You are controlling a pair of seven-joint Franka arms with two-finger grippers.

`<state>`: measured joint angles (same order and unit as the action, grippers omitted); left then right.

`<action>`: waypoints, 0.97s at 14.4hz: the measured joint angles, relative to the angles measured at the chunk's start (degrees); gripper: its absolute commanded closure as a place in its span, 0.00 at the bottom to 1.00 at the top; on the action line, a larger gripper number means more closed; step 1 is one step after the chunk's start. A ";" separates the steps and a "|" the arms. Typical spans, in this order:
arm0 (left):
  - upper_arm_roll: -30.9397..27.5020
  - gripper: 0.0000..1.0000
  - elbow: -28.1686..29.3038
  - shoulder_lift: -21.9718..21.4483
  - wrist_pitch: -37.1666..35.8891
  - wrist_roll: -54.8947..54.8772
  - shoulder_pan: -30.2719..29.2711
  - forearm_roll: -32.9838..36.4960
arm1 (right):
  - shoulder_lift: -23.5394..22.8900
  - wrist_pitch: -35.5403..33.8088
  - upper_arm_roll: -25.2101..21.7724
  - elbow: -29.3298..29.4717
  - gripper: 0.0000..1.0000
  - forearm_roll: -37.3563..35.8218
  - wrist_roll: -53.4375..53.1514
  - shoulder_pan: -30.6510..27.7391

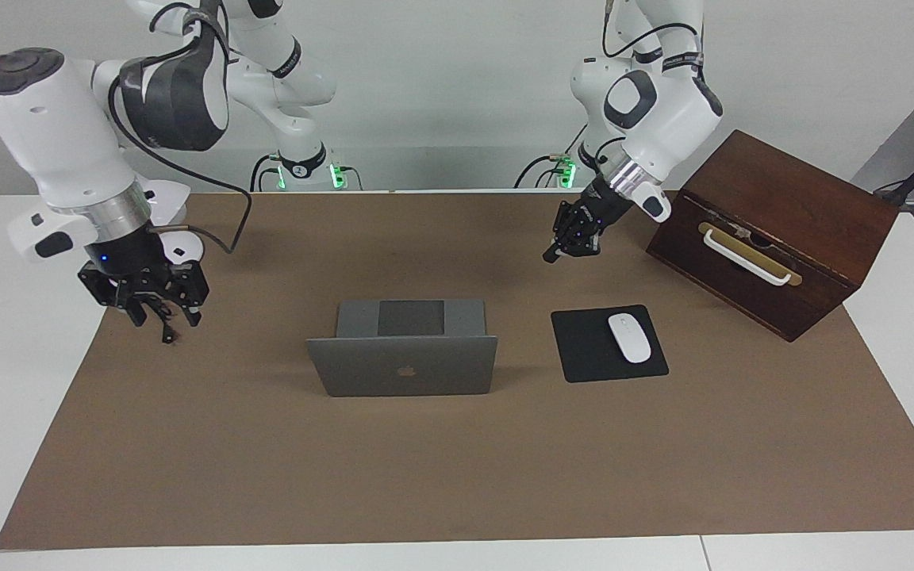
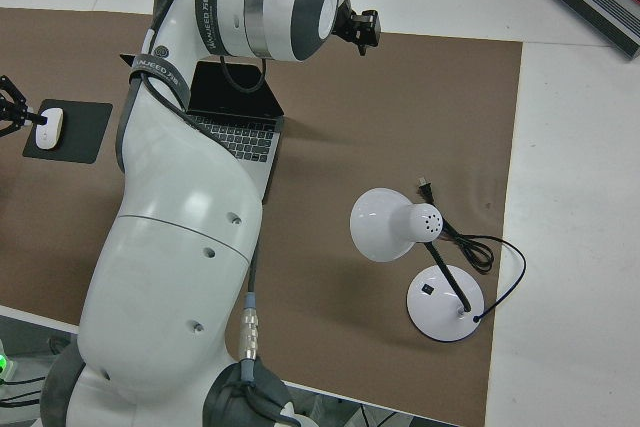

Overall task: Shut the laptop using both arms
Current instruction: 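Reach the left gripper past the mouse pad while the right gripper approaches, then brace the laptop base with the left gripper while the right gripper grips the lid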

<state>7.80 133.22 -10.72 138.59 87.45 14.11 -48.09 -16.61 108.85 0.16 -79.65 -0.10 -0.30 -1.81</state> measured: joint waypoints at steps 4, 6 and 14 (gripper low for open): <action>-0.01 1.00 2.05 3.88 10.85 3.28 4.66 -10.53 | -6.26 0.67 -0.06 6.77 0.73 0.00 -0.62 1.29; 0.11 1.00 2.09 6.32 18.21 4.06 9.35 -16.48 | -8.56 1.51 -0.11 9.01 0.98 -0.34 -2.29 2.59; 0.18 1.00 2.00 13.68 33.00 4.61 19.77 -37.10 | -11.30 2.79 0.81 10.76 1.00 -3.97 -10.38 6.52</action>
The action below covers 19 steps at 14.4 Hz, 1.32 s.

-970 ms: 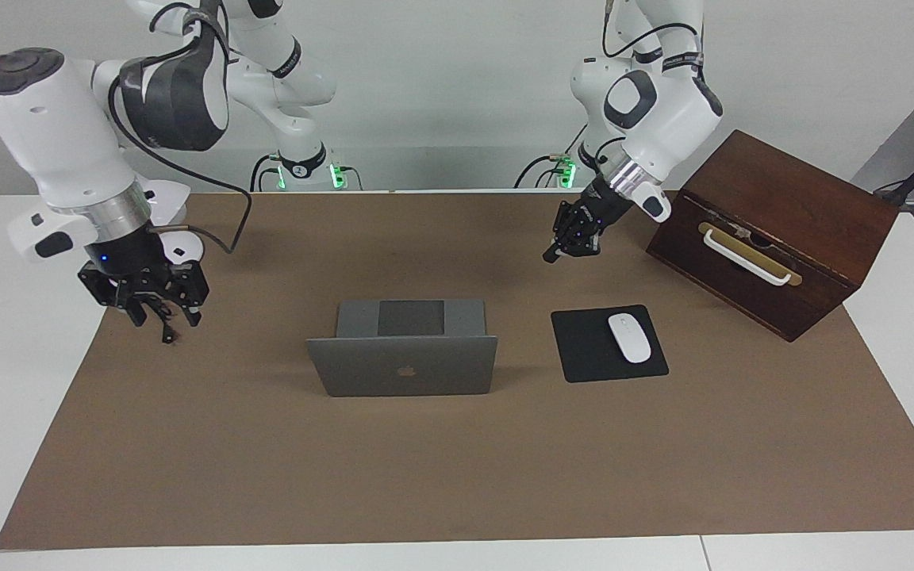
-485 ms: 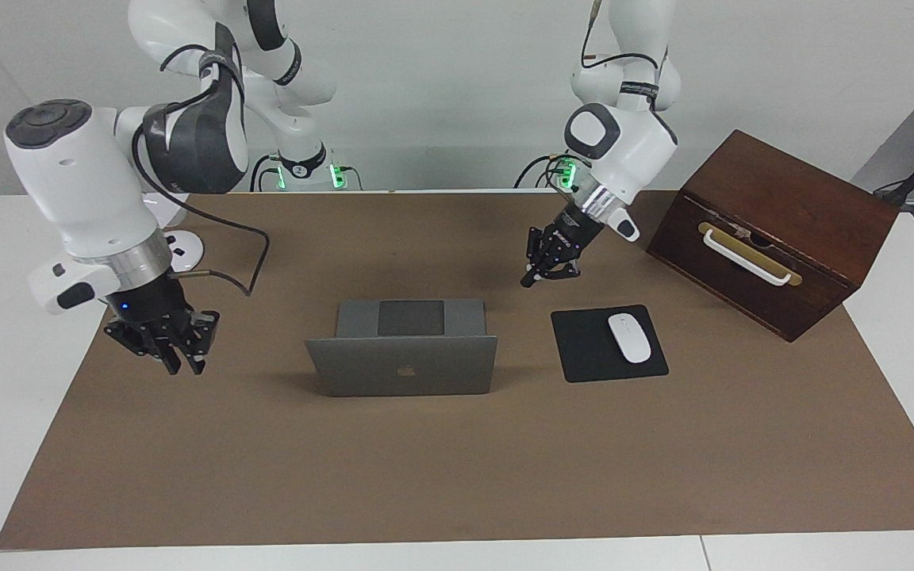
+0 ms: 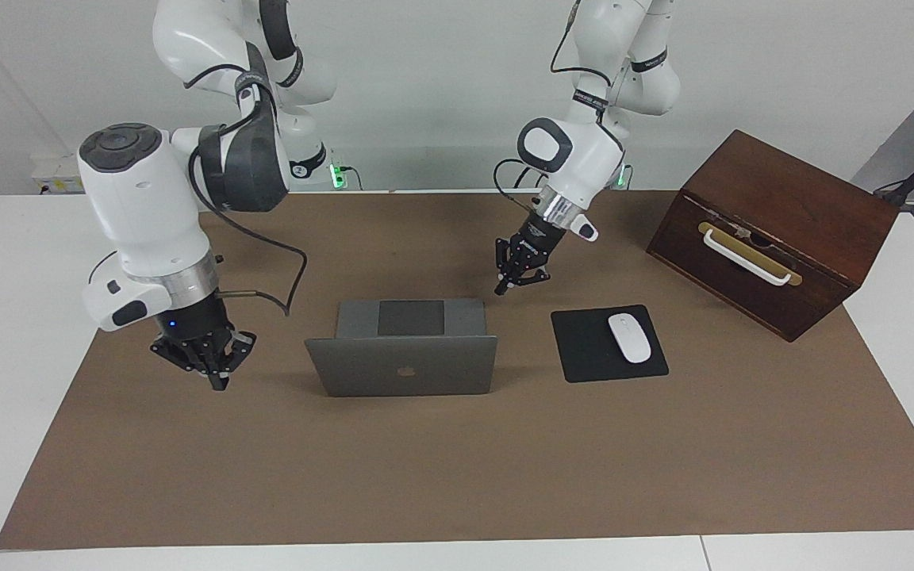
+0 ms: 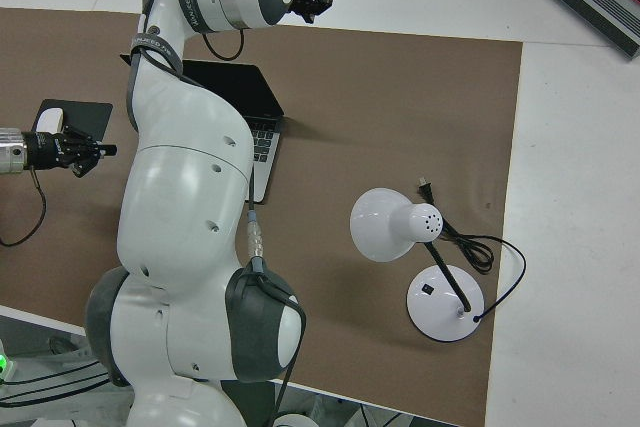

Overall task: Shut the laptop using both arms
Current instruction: 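Brace the laptop base with the left gripper while the right gripper grips the lid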

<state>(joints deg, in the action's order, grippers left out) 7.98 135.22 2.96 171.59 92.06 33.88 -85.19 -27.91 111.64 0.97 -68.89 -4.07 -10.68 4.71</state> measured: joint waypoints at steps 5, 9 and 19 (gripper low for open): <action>-0.03 1.00 -2.06 4.10 2.68 0.12 2.78 -3.75 | -0.88 0.54 2.21 0.03 1.00 -2.06 -8.25 4.09; -0.06 1.00 -4.32 7.39 4.47 0.16 4.74 -3.76 | -2.37 1.83 1.45 0.04 1.00 -2.51 -12.95 9.17; -0.10 1.00 -6.80 11.29 6.56 0.16 7.05 -3.76 | -2.52 1.89 -12.14 0.18 1.00 3.40 -16.08 23.68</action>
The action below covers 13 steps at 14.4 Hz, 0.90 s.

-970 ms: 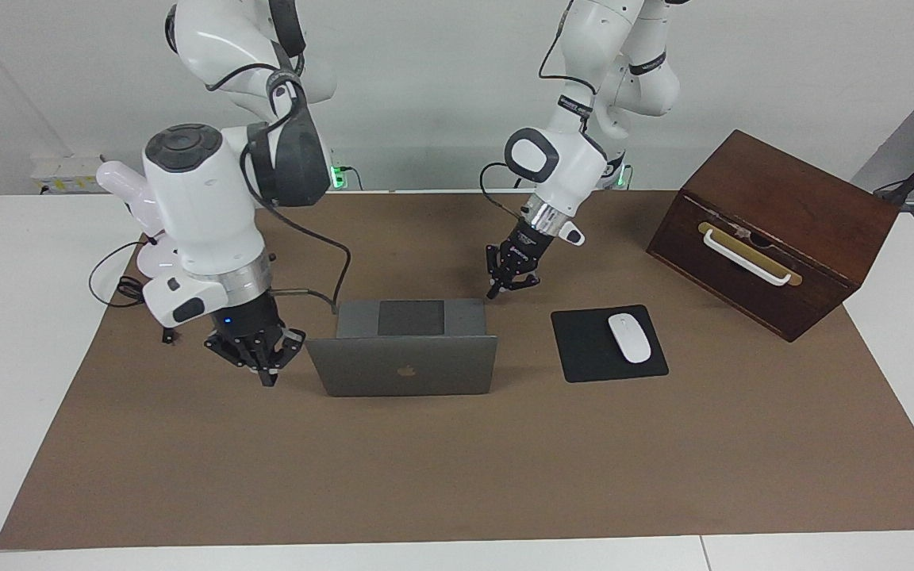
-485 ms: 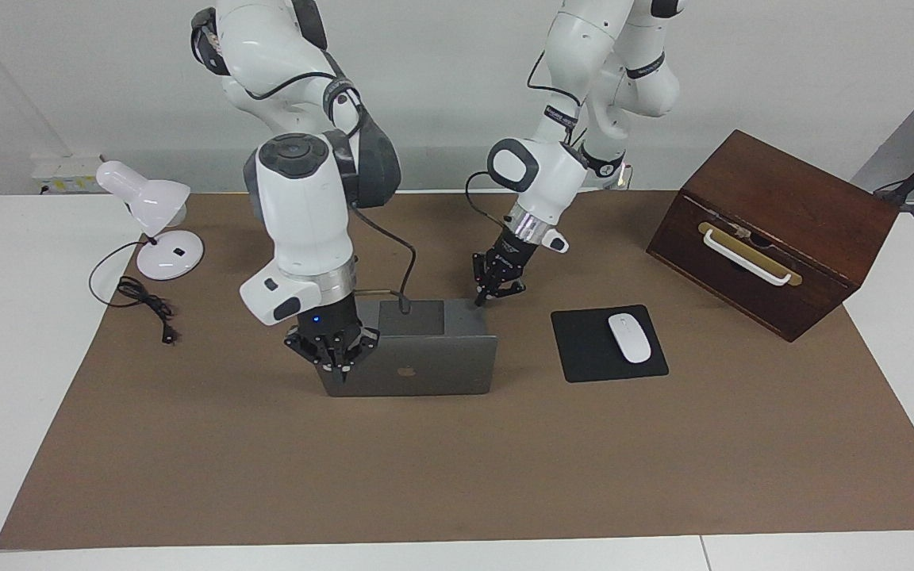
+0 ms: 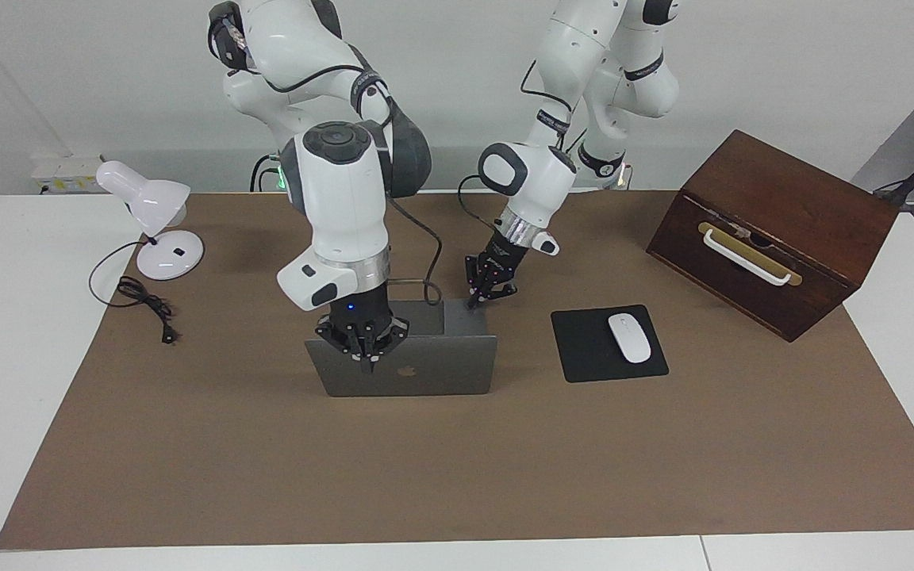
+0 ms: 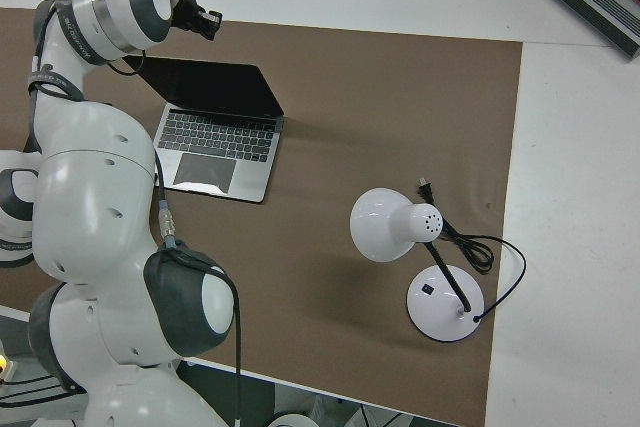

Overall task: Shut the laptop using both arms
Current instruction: 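Brace the laptop base with the left gripper while the right gripper grips the lid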

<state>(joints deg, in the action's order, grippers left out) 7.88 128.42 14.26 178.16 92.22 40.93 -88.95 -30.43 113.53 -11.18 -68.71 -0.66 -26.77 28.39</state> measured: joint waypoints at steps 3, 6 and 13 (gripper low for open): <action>0.00 1.00 0.00 0.01 0.01 0.00 0.01 0.00 | -0.02 0.05 -2.04 0.00 1.00 1.04 0.00 1.71; 0.00 1.00 0.00 0.02 0.02 0.00 0.01 0.00 | -0.22 0.71 -2.29 -0.03 1.00 1.29 0.12 1.73; 0.00 1.00 -0.01 0.04 0.27 0.00 0.26 0.00 | -2.09 2.28 -2.39 -0.65 1.00 1.43 1.18 1.73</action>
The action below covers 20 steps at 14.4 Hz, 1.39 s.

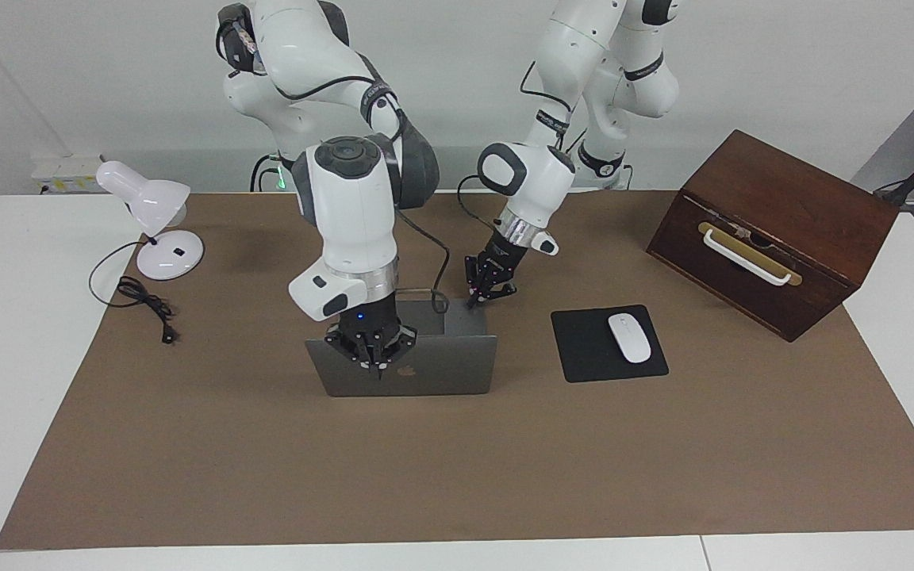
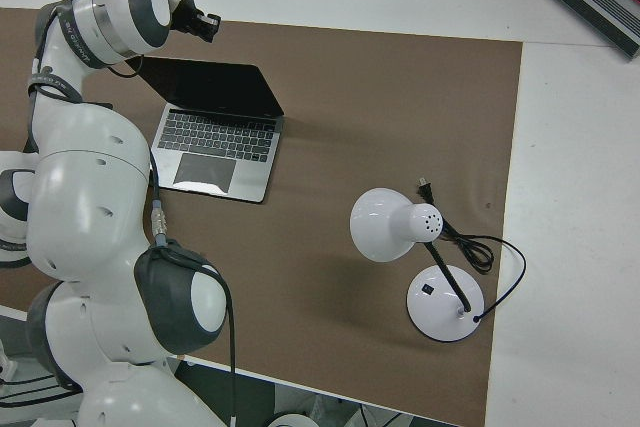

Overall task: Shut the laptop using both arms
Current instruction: 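Brace the laptop base with the left gripper while the right gripper grips the lid, then push the laptop lid down toward the base with the right gripper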

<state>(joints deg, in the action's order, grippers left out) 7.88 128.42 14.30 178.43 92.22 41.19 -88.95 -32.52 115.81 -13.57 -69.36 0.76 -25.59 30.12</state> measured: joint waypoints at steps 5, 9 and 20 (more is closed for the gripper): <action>-0.01 1.00 0.00 0.01 0.07 0.00 0.04 0.00 | -0.14 -1.20 0.04 -0.50 1.00 3.17 0.57 0.08; -0.02 1.00 0.00 0.01 0.10 0.00 0.06 0.00 | -0.11 -4.60 0.04 -0.52 1.00 5.51 1.58 0.09; -0.02 1.00 0.00 0.02 0.13 0.00 0.08 0.00 | 2.07 -11.60 -0.35 -5.17 1.00 14.01 4.59 0.08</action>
<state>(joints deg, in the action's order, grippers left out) 7.85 128.41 14.32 178.55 92.22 41.27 -88.95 -30.45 104.20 -13.92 -74.53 14.77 -21.00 30.20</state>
